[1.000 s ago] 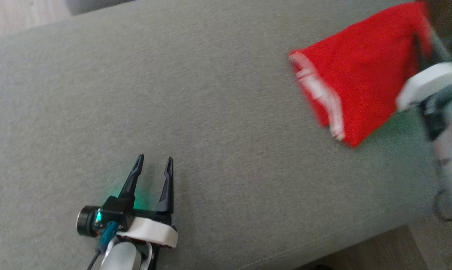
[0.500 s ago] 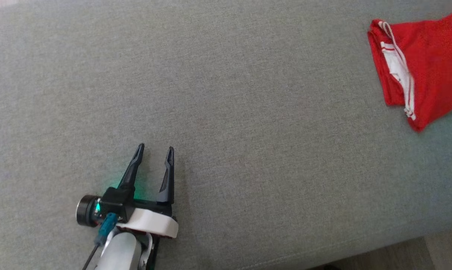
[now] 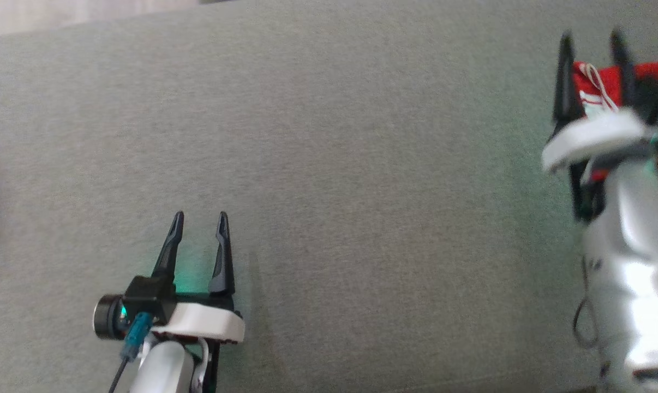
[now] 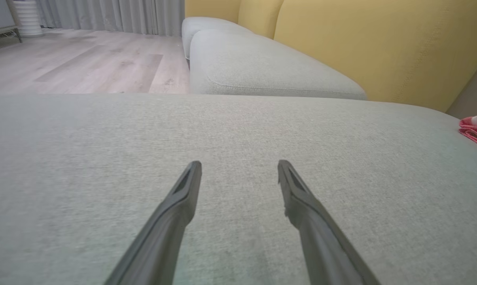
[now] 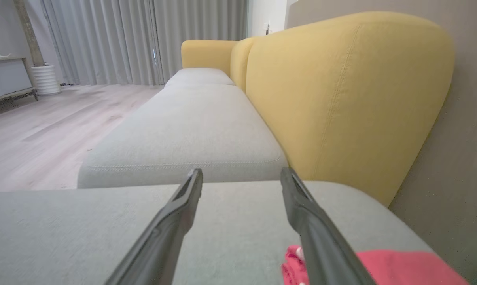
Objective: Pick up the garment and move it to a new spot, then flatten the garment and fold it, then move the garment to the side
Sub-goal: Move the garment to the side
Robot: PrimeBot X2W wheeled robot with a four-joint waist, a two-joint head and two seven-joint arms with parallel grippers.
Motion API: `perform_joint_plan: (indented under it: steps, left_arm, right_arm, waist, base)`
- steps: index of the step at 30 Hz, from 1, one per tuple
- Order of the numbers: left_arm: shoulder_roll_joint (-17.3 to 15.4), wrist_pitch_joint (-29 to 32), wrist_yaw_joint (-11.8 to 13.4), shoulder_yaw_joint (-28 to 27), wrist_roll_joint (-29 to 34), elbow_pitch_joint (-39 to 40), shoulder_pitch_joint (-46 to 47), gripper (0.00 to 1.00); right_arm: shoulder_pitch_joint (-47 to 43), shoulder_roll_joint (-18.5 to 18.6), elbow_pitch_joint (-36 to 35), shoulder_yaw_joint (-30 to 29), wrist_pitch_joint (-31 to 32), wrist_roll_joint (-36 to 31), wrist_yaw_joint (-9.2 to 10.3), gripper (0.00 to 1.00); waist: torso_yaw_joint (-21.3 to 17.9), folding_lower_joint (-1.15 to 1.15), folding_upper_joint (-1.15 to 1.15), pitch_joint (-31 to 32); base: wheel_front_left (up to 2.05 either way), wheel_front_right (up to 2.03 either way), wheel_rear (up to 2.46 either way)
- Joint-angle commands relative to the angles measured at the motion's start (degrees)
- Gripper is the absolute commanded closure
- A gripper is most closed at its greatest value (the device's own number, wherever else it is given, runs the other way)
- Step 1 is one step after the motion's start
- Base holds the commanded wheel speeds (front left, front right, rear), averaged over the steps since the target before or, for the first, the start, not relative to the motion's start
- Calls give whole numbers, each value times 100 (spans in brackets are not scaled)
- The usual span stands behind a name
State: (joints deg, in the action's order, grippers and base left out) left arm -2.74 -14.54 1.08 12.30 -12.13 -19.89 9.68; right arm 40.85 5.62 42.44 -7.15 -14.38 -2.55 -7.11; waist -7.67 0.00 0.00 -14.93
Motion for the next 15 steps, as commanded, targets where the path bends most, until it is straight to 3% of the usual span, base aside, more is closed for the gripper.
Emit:
perform_joint_plan:
  steps: [1,15]
  left_arm:
    - [-14,-46,51,-252,-41,152,-72,0]
    - [-14,-46,119,-788,-50,83,-332,0]
  right_arm:
    - [-269,-110,-310,260,-61,152,-37,0]
    - [-1941,-271,-847,544,-62,751,-37,0]
  waist:
    - [264,0,0,232]
    - [750,0,0,750]
  base:
    - [0,0,0]
    - [0,0,0]
